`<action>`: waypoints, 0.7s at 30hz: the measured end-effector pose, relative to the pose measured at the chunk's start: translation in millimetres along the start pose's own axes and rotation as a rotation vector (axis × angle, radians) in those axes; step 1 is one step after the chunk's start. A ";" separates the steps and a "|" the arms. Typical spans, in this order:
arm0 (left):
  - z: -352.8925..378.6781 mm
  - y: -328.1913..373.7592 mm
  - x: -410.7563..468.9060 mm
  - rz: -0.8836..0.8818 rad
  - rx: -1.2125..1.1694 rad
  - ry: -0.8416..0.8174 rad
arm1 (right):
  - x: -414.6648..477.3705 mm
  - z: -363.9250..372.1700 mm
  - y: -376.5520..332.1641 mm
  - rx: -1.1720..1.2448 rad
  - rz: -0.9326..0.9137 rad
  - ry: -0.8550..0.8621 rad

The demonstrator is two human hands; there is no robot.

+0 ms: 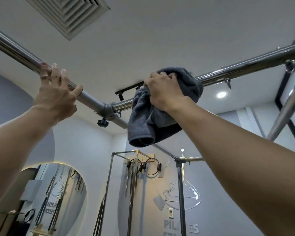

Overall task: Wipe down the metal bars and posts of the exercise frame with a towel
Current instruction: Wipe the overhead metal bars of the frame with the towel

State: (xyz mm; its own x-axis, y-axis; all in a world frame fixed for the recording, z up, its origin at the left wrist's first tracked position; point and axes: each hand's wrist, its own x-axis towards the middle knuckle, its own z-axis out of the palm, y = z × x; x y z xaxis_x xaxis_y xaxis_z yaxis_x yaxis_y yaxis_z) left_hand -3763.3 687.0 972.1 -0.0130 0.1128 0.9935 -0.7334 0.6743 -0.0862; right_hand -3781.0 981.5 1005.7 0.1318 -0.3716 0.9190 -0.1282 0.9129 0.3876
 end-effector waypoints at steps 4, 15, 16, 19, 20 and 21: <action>-31.3 7.4 8.2 -0.111 0.019 -0.228 | -12.6 -27.4 48.1 -0.019 0.021 0.036; -144.4 118.0 0.5 0.125 -0.420 -0.185 | -42.7 -67.1 81.6 -0.025 0.010 0.001; -160.2 128.5 3.4 0.126 -0.510 -0.135 | -44.1 -73.0 85.3 -0.037 0.032 0.001; -208.2 144.2 15.0 0.004 -0.890 0.075 | -41.4 -87.4 108.9 -0.069 0.212 0.024; -221.9 148.9 19.3 -0.039 -1.012 0.143 | -38.8 -88.4 116.7 -0.065 0.280 0.052; -233.3 154.5 23.0 -0.052 -1.100 0.190 | -36.4 -86.9 119.8 -0.055 0.316 0.079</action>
State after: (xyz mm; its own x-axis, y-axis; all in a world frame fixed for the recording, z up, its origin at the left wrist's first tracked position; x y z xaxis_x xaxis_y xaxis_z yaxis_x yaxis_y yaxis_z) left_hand -3718.4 964.1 964.4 0.1729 0.1122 0.9785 0.2716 0.9495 -0.1569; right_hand -3715.8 1119.1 1012.4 0.1701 -0.0559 0.9838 -0.1216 0.9896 0.0772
